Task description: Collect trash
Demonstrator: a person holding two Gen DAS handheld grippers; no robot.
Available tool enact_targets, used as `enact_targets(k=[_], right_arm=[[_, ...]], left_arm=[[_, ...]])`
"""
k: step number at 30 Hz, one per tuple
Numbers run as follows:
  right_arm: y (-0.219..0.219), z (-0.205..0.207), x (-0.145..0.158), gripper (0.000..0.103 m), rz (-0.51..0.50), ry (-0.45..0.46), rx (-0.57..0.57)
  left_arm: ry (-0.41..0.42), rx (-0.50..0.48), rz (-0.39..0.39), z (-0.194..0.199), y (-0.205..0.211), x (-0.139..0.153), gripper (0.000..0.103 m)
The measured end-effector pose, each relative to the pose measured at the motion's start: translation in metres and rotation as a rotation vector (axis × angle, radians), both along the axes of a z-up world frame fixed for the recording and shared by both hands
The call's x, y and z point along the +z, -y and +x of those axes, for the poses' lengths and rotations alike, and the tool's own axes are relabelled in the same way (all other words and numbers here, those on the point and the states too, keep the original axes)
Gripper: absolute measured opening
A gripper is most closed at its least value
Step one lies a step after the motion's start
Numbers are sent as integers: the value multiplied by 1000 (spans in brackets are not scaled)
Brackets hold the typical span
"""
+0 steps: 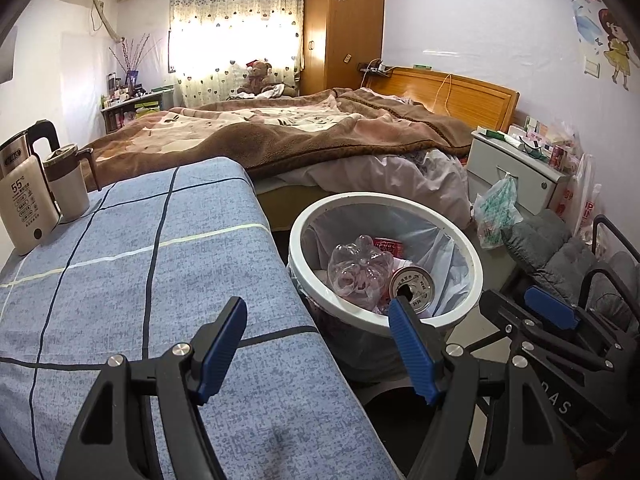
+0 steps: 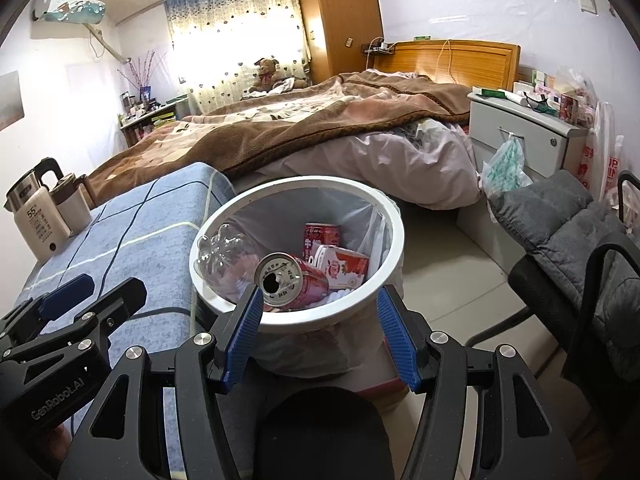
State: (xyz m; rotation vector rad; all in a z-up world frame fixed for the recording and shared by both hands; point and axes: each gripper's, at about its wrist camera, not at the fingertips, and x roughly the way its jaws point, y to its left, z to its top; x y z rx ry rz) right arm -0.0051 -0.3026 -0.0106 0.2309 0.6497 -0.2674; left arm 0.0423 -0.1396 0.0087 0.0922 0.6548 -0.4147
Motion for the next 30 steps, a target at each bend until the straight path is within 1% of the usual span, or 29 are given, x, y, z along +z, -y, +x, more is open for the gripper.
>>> enact_targets(k=[30], right_arm=[[-3,0,3,60,-3,6,6]], left_arm=[[7,0,-8,-2,-3,1,75]])
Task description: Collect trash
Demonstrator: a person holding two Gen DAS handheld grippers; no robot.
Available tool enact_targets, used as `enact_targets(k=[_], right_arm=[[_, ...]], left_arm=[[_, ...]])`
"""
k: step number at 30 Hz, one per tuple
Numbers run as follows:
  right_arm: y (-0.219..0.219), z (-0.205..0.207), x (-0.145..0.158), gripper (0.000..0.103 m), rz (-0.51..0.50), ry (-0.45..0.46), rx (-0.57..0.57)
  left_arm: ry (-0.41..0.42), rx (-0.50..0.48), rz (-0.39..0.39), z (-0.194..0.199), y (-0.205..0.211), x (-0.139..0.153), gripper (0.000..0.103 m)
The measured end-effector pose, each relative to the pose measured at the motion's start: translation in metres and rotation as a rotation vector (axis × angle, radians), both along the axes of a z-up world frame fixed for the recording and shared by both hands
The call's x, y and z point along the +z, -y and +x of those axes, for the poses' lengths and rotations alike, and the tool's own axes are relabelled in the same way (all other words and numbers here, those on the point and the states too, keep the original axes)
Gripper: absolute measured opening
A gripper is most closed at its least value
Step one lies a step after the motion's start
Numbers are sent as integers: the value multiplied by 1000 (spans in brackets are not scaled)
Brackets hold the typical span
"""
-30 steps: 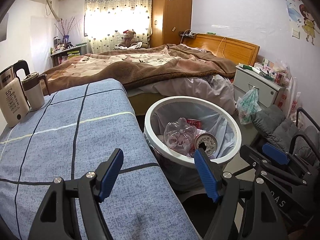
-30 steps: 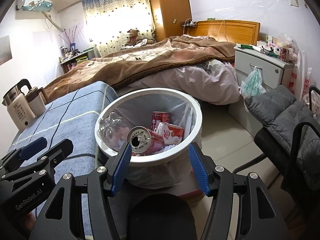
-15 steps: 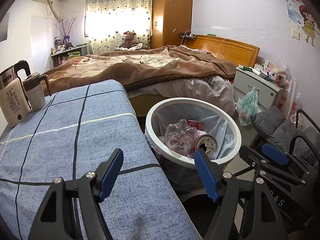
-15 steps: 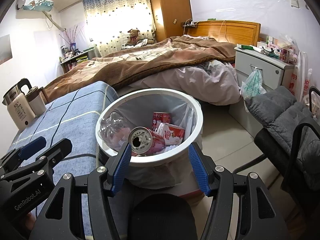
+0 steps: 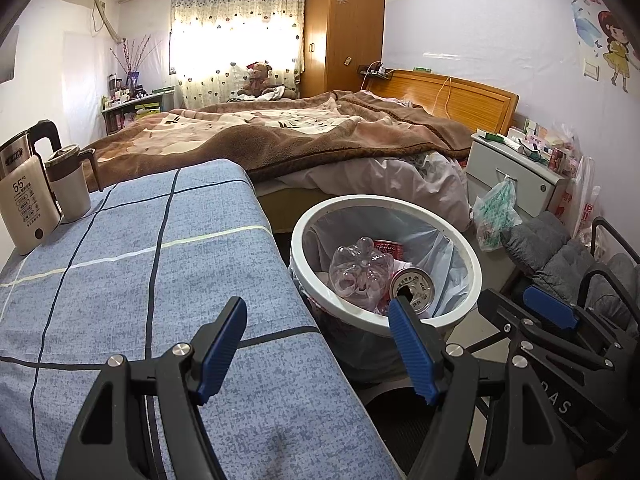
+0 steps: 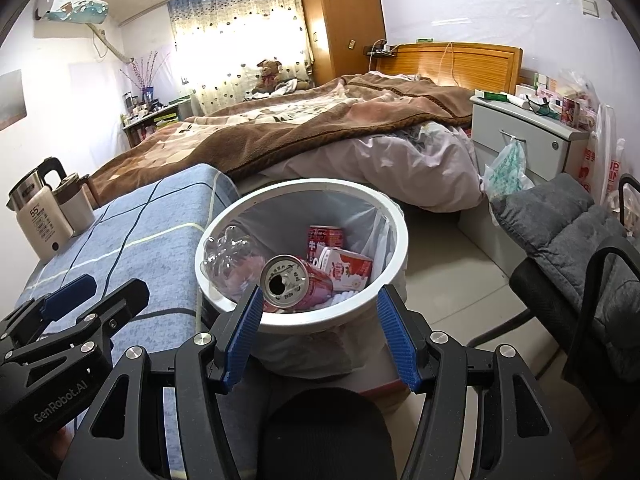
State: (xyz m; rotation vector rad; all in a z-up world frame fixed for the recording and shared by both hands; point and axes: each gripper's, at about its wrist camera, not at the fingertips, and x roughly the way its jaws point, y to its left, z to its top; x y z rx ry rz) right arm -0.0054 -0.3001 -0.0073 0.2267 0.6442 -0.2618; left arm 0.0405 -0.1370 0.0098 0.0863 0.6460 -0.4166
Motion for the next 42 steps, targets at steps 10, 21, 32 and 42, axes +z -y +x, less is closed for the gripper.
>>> enact_targets(k=[10,21,32,42], right_arm=[[-2,0,0,60,-2,1,4],[-2,1,0,60,0,-2,4],[-2,1,-1,60,1,-1,7],[-2,1,-1,60,1,-4,9]], left_arm=[[-2,1,0,0,0,1,75],[-6,3,1,-1,-1,1,75],[-8,4,1,-2,-1,1,75],[-8,4,0,-2,-1,0,75]])
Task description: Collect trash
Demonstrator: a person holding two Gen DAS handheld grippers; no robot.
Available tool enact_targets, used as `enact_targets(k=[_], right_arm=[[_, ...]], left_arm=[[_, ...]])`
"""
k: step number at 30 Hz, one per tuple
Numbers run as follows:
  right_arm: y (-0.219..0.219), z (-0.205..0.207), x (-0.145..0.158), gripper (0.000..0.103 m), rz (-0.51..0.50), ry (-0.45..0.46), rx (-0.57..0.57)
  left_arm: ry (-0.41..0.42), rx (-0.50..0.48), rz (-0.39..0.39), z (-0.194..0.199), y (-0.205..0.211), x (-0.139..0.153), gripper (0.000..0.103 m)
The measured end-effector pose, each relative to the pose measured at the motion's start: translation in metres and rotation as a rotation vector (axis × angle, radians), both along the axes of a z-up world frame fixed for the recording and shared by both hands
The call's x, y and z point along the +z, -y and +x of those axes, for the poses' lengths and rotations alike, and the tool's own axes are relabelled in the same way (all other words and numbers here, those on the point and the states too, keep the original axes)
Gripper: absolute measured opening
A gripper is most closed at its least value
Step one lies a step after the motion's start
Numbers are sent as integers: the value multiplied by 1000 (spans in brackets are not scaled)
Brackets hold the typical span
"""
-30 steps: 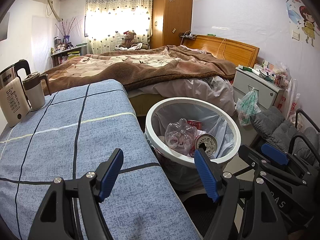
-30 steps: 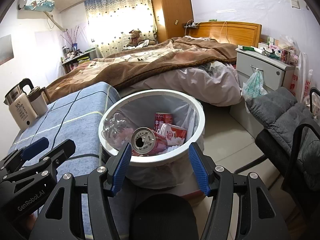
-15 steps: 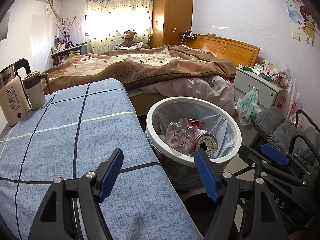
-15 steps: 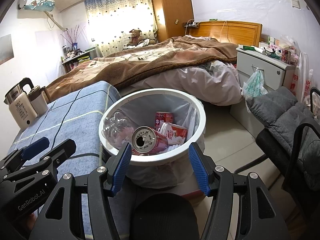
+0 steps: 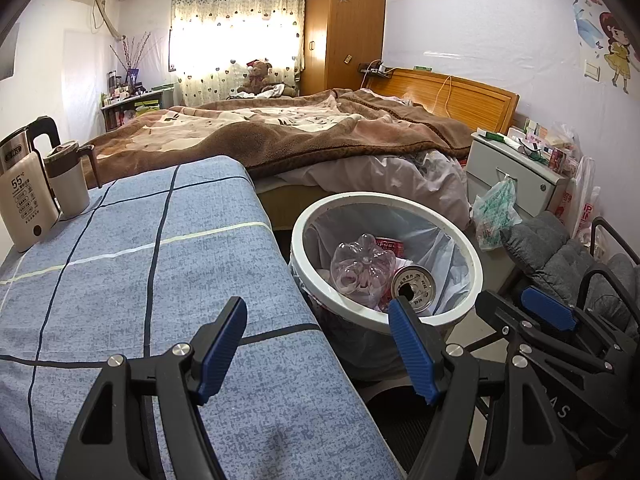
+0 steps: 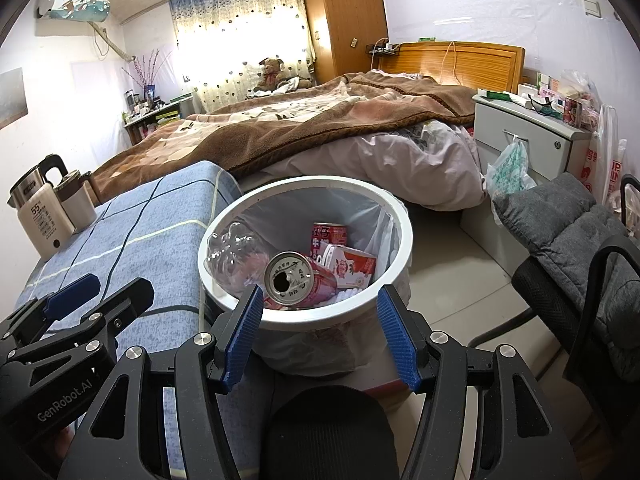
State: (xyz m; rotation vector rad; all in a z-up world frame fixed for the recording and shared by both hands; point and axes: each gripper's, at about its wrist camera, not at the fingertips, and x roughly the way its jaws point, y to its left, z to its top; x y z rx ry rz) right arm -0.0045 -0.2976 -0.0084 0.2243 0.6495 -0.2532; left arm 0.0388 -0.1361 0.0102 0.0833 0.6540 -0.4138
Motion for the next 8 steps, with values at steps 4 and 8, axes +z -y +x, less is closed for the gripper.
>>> enact_targets(k=[4,8], right_arm=[[0,0,0,60,0,0,0],[0,0,0,60,-1,0,0]], left_arm=[[-1,1,0,0,0,0,75],[-3,-1,0,-2,1,0,75]])
